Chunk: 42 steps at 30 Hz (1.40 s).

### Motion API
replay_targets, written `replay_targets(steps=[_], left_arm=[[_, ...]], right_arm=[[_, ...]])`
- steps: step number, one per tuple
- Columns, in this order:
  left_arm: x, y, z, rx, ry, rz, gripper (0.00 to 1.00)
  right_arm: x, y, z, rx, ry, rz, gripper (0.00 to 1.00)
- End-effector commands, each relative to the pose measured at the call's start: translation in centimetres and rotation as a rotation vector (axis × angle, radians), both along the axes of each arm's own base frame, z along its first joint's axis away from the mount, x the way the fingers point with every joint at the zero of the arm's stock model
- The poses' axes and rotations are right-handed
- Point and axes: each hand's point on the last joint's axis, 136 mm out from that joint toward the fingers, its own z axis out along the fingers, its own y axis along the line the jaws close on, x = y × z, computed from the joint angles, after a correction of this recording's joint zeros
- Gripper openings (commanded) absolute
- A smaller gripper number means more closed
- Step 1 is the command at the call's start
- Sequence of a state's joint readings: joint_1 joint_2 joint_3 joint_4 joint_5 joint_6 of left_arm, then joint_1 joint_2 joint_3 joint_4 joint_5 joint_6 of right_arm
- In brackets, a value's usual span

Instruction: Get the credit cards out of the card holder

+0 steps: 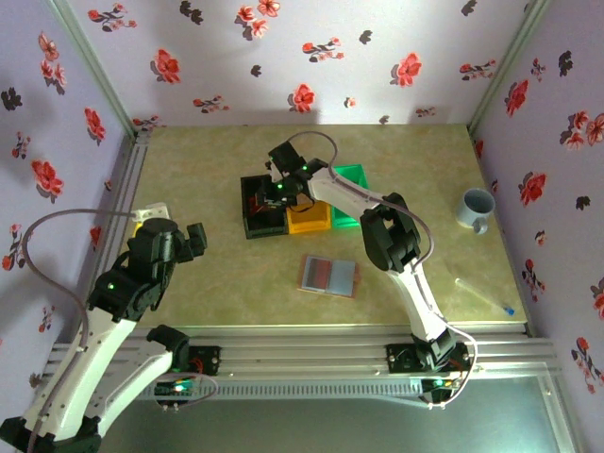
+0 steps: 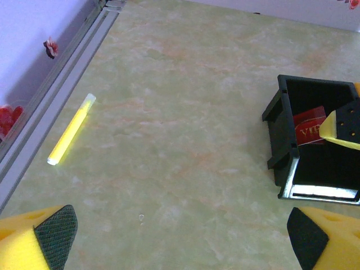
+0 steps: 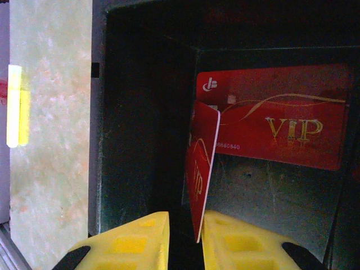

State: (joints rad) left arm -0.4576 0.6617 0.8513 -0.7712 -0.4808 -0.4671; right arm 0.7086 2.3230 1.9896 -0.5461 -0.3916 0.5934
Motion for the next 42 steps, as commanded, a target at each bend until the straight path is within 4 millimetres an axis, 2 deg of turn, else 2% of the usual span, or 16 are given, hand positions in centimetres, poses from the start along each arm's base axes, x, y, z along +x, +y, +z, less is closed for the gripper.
replay_targets(steps=[1, 10, 23, 28, 33, 36, 42], left_arm=[[0.2, 0.6, 0.2, 0.024, -0.014, 0.023, 1.0], [0.2, 0.7, 0.2, 0.023, -0.014, 0.026, 1.0], [0.2, 0.7, 0.2, 0.024, -0.013, 0.026, 1.0], [0.2, 0.6, 0.1, 0.022, -0.011, 0.026, 1.0], [0.3, 0.3, -0.1, 0.02, 0.006, 0.008, 1.0], [0.3, 0.0, -0.2, 0.015, 0.018, -0.004, 1.0], [0.3, -0.8, -0.6, -0.005, 0.048, -0.041, 1.0]], right_arm=[[0.7, -0.3, 2.1, 0.0, -0.047, -0.004, 0.22], [1.0, -0.8, 3.1, -0.007, -0.062, -0.009, 0.23], [1.5, -1.9, 6.2, -0.009, -0.103, -0.012, 0.24], [0.9, -2.6, 9.5, 0.006, -0.138, -0.005, 0.24], [-0.9, -4.3, 14.1, 0.037, -0.217, -0.004, 0.25], [-2.2, -5.5, 15.9, 0.057, -0.25, -0.011, 0.25], [-5.5, -8.4, 17.8, 0.094, -0.293, -0.044, 0.25]])
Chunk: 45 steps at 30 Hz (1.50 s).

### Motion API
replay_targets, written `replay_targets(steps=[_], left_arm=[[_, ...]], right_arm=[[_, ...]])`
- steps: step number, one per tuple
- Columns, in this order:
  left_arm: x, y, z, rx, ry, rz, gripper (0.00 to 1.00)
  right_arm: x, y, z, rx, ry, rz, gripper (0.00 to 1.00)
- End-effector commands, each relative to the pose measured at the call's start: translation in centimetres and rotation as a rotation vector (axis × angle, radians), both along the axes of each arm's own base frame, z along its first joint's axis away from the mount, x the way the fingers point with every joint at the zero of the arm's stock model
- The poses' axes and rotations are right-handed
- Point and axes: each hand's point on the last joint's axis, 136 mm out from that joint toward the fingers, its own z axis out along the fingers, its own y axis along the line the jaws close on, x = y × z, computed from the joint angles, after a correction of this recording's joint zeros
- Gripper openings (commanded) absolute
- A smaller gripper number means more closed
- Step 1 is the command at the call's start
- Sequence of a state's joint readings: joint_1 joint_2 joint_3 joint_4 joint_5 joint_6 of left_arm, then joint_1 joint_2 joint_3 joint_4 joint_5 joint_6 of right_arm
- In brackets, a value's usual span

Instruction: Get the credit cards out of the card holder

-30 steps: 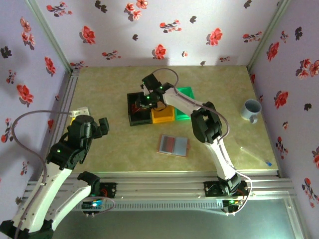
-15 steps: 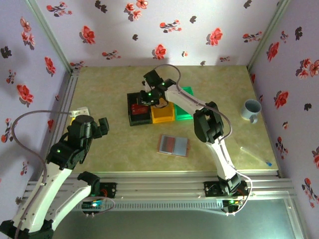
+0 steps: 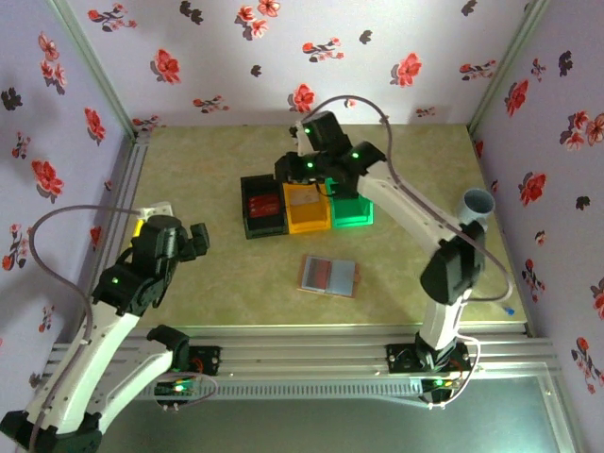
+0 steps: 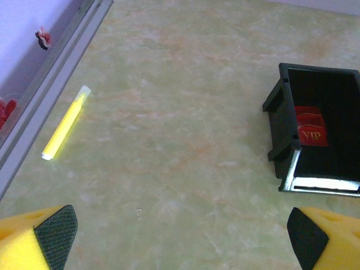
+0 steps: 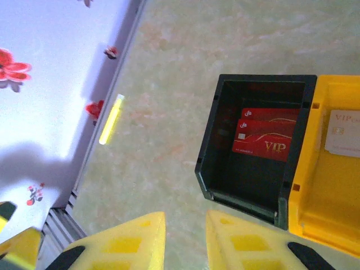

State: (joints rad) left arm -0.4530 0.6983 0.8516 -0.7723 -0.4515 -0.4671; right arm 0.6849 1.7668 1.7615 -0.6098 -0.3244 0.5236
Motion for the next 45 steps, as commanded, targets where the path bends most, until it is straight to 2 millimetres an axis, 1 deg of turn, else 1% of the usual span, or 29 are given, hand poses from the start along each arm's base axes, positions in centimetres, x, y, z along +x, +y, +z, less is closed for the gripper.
replay_targets(steps=[1, 3, 5, 8, 10, 12, 13, 15, 17, 20, 22, 25, 28, 31, 33, 37, 42, 45], left_arm=[[-0.1, -0.4, 0.2, -0.008, 0.014, -0.031, 1.0], [0.0, -0.9, 0.0, -0.016, 0.031, -0.049, 1.0], [0.0, -1.4, -0.3, -0.023, 0.057, -0.072, 0.99], [0.1, -2.8, -1.1, -0.053, 0.109, -0.128, 0.97], [0.1, -3.9, -1.6, -0.078, 0.148, -0.172, 0.96], [0.1, -5.1, -2.0, -0.111, 0.187, -0.212, 0.95], [0.0, -5.7, -2.2, -0.126, 0.205, -0.237, 0.93], [-0.2, -6.8, -2.3, -0.166, 0.238, -0.27, 0.92], [-0.6, -8.1, -2.4, -0.209, 0.271, -0.307, 0.92], [-1.2, -9.9, -3.1, -0.272, 0.321, -0.326, 0.91], [-1.5, -11.2, -3.6, -0.293, 0.349, -0.338, 0.91], [-1.9, -14.0, -4.4, -0.339, 0.375, -0.37, 0.92], [-2.4, -17.9, -5.4, -0.382, 0.4, -0.435, 0.92], [-2.7, -20.8, -6.5, -0.386, 0.437, -0.472, 0.92], [-2.8, -22.2, -7.3, -0.389, 0.457, -0.481, 0.92], [-3.0, -24.3, -8.3, -0.422, 0.48, -0.497, 0.92], [-3.5, -27.1, -9.8, -0.457, 0.525, -0.523, 0.92], [-3.5, -27.8, -10.6, -0.469, 0.537, -0.518, 0.92]], right_arm=[[-1.0, -1.7, -1.0, -0.009, -0.014, -0.033, 0.25], [-2.4, -3.0, -1.3, 0.007, -0.018, -0.06, 0.26], [-3.9, -3.9, -1.8, 0.036, -0.012, -0.072, 0.26], [-6.4, -5.3, -3.3, 0.043, -0.016, -0.092, 0.27], [-7.9, -6.3, -4.8, 0.029, -0.008, -0.105, 0.27], [-9.6, -7.4, -7.0, 0.008, 0.014, -0.121, 0.27], [-10.2, -8.0, -8.0, 0.003, 0.023, -0.132, 0.26], [-11.3, -9.4, -10.3, -0.015, 0.045, -0.165, 0.25], [-12.2, -10.5, -13.0, -0.023, 0.075, -0.192, 0.24], [-13.3, -11.6, -15.6, -0.046, 0.11, -0.207, 0.24], [-13.6, -12.2, -16.7, -0.049, 0.119, -0.225, 0.24], [-13.9, -12.8, -17.8, -0.038, 0.118, -0.25, 0.24], [-14.0, -13.4, -19.0, -0.053, 0.125, -0.275, 0.23], [-14.1, -14.4, -20.4, -0.086, 0.133, -0.311, 0.2], [-14.2, -15.1, -21.3, -0.109, 0.137, -0.334, 0.19], [-14.5, -16.2, -22.5, -0.132, 0.147, -0.368, 0.18], [-14.6, -16.9, -23.2, -0.121, 0.144, -0.394, 0.16], [-14.6, -16.9, -23.3, -0.115, 0.139, -0.392, 0.14]])
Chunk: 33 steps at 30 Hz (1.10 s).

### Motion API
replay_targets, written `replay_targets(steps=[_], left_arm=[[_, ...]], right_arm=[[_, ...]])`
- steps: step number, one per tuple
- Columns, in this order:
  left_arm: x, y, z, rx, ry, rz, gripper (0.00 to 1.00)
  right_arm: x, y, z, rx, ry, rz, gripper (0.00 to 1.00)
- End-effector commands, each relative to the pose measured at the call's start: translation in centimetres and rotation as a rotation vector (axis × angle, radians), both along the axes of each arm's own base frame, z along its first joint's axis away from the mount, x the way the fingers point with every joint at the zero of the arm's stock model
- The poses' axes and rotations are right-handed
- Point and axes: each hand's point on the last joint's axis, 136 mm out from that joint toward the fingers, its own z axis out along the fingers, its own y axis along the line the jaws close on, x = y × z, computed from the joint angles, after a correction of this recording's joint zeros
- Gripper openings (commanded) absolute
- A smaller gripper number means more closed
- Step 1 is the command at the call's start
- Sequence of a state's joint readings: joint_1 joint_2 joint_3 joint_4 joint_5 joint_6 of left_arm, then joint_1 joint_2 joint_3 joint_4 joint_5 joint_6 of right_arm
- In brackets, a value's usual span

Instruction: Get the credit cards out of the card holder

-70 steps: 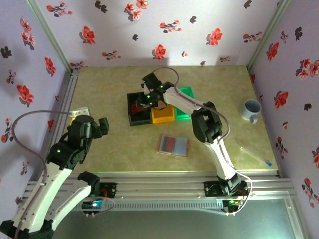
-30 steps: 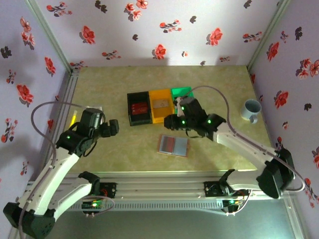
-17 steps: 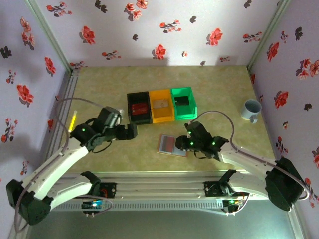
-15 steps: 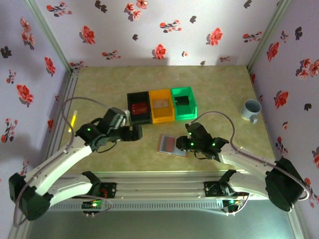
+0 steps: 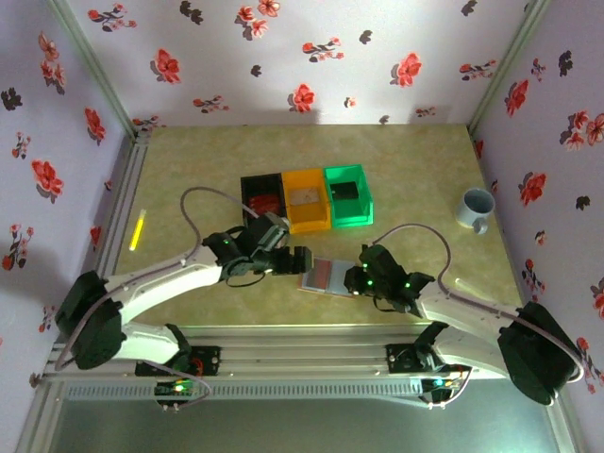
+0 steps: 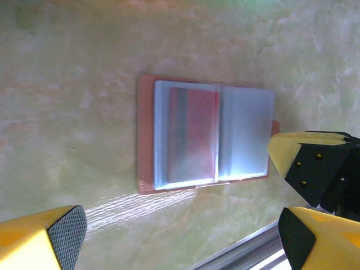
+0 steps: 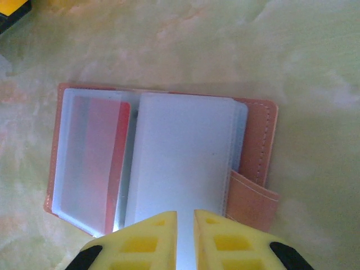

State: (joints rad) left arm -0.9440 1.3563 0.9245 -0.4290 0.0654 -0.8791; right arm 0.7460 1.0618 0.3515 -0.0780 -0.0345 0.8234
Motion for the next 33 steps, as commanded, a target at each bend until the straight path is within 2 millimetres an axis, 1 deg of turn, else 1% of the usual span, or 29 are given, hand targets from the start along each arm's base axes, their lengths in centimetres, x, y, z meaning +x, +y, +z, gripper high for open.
replay_targets(steps=[1, 6, 12, 24, 28, 33], left_arm=[[0.1, -1.6, 0.0, -0.066, 0.017, 0.018, 0.92], [-0.2, -2.7, -0.7, -0.101, 0.051, 0.017, 0.92], [-0.7, -4.3, -1.7, -0.13, 0.09, 0.006, 0.92], [-0.9, -5.4, -4.0, -0.149, 0.148, 0.017, 0.92], [-1.1, -6.1, -4.8, -0.17, 0.176, 0.01, 0.92], [-1.4, -6.4, -6.0, -0.174, 0.205, 0.012, 0.92]], right_arm=[[0.8, -0.3, 0.4, 0.019, -0.038, -0.039, 0.14], [0.6, 0.0, 0.4, 0.027, -0.039, -0.021, 0.1], [0.7, -0.1, 0.4, 0.028, -0.048, -0.022, 0.08], [0.7, -0.4, -0.5, 0.01, -0.038, -0.022, 0.06], [0.7, -0.5, -0.6, 0.005, -0.04, -0.023, 0.05], [0.6, -0.5, -0.8, 0.003, -0.035, -0.02, 0.05]])
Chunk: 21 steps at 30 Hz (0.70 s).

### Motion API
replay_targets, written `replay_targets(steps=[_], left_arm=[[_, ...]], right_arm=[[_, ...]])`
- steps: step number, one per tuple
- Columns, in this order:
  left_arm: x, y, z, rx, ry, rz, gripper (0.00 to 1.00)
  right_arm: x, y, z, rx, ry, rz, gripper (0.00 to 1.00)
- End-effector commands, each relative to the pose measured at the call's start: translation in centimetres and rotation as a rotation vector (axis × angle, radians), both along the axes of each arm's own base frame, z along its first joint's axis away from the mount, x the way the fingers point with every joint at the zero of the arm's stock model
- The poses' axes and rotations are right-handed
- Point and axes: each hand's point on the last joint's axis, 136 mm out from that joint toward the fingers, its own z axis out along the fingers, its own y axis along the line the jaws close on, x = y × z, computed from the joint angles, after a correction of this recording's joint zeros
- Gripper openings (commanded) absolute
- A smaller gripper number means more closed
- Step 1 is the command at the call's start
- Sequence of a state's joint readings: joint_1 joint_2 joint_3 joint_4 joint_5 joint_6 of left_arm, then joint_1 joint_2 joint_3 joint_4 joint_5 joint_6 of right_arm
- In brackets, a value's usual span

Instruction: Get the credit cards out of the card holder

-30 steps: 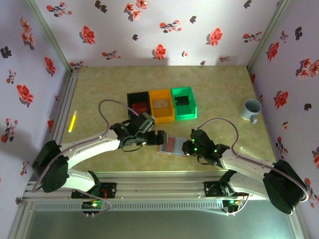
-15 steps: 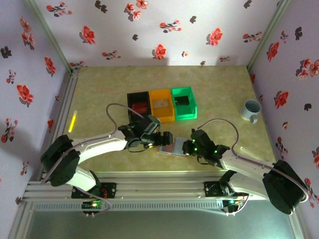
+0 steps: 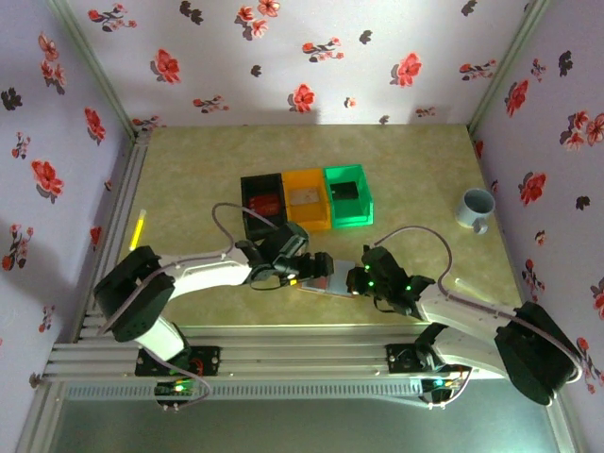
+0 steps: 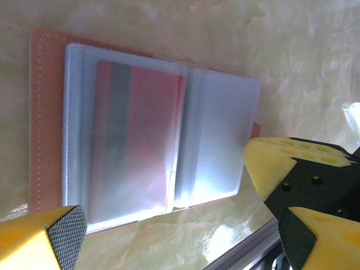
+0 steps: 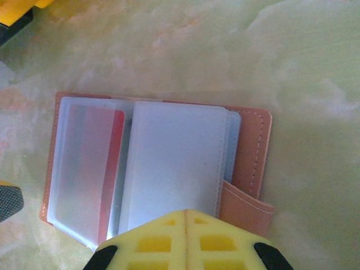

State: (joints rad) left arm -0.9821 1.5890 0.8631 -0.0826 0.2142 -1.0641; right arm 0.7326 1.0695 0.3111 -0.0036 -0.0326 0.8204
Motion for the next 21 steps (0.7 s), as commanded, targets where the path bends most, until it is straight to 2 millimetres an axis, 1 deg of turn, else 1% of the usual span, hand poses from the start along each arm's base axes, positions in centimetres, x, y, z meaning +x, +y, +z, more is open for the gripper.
replay_targets(steps=[1, 8, 15, 21], left_arm=[[-0.7, -0.6, -0.9, -0.025, 0.035, -0.007, 0.92], [-0.9, -0.6, -1.9, -0.002, 0.05, -0.015, 0.9], [-0.8, 0.3, -2.9, 0.071, 0.04, -0.017, 0.89], [-0.5, 1.0, -3.0, 0.123, 0.012, -0.016, 0.89]], right_arm=[[0.2, -0.4, -0.3, -0.013, -0.014, -0.01, 0.05], [0.2, -0.1, -0.3, 0.0, -0.008, -0.005, 0.05], [0.1, 0.0, -0.6, 0.002, 0.0, 0.0, 0.05], [0.0, 0.2, -1.0, 0.004, 0.013, 0.01, 0.05]])
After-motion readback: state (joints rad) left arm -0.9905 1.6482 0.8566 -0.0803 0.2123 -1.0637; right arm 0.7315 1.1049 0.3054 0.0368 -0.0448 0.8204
